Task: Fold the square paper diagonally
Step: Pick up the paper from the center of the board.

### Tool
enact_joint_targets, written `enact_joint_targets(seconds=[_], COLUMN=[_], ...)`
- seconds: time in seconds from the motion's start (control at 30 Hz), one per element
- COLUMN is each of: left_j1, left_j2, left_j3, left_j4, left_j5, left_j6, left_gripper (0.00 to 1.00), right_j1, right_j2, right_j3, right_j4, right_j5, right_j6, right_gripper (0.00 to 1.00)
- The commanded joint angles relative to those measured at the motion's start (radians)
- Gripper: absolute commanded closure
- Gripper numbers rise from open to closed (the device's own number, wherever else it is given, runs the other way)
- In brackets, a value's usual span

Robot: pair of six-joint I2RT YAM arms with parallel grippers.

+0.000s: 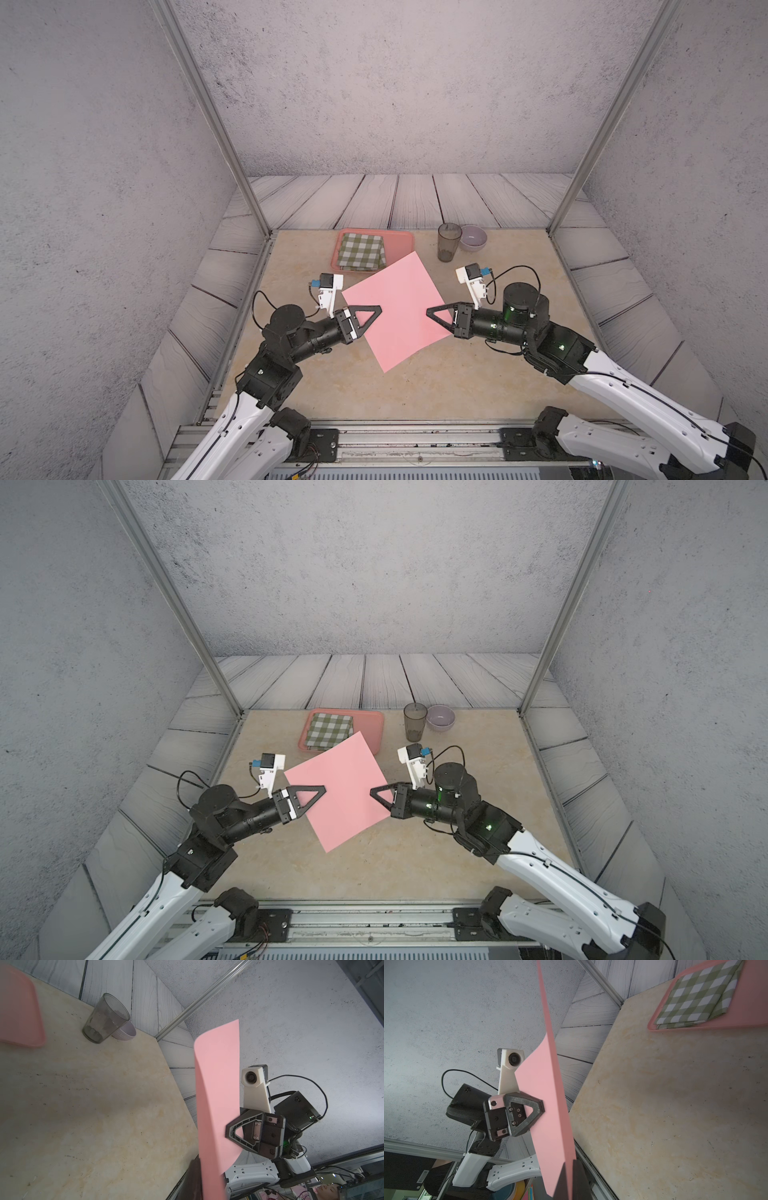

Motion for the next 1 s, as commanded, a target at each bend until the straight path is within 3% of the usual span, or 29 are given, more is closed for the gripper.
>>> enact_joint_targets(seconds=[0.0, 0.57, 0.97], left_j1=[-0.005, -0.013, -0.024], left_j2=[0.010, 0.022, 0.043], left_j3=[0.020, 0.022, 0.023], left_j4=[0.004, -0.005, -0.034], left_j5=[0.029, 0.035, -0.003], left_j6=[0.051, 0.074, 0.108], left_gripper=[0.91, 0.86, 0.95], right_j1=[0.006, 0.006, 0.006], right_j2=[0.013, 0.060, 0.079], right_j3=[0.028, 0.120, 0.140], right_j4=[-0.021, -0.158, -0.144], right_j5=[0.041, 0.116, 0.091], right_j6=[0.006, 0.049, 0.090], right_gripper=[1.00, 1.00, 0.98])
